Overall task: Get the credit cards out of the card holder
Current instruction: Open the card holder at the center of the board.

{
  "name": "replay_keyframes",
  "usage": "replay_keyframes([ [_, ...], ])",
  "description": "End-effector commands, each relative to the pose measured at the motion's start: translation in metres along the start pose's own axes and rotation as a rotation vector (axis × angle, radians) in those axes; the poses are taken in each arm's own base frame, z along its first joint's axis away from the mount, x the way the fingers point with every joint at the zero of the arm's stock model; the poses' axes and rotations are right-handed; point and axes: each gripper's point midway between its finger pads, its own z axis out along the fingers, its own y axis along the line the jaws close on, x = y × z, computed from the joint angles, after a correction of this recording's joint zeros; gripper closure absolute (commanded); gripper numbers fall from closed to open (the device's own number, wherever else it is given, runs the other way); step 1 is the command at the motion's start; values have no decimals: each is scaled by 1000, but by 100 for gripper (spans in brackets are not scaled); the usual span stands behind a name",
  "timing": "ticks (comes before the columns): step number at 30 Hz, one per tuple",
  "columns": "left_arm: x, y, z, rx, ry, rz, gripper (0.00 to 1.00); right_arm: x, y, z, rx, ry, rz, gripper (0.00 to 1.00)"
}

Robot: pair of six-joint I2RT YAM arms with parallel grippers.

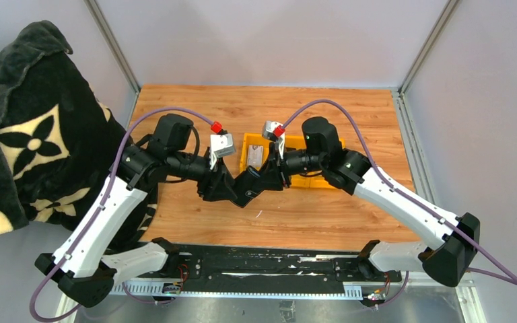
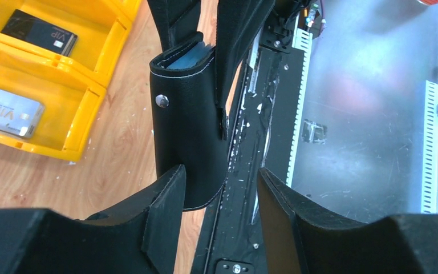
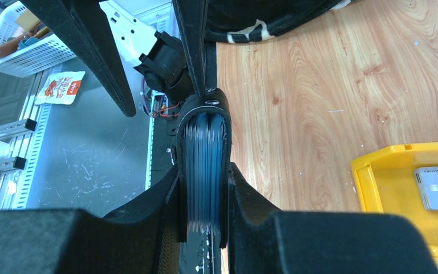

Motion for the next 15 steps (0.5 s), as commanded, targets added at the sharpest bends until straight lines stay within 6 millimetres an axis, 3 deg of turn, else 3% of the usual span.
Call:
replay_keyframes([
  [1, 18, -7, 8, 61, 50, -81, 49, -62, 29, -7, -75, -146, -202, 100],
  [4, 21, -4, 10, 56, 60, -76, 48, -66, 37, -6, -102, -150, -220, 100],
  [9, 11, 6, 3, -15, 51, -10, 31, -67, 47, -7, -132, -139, -237, 100],
  [15, -7, 20, -18, -161, 23, 130, 28, -61, 47, -12, -112, -114, -255, 100],
])
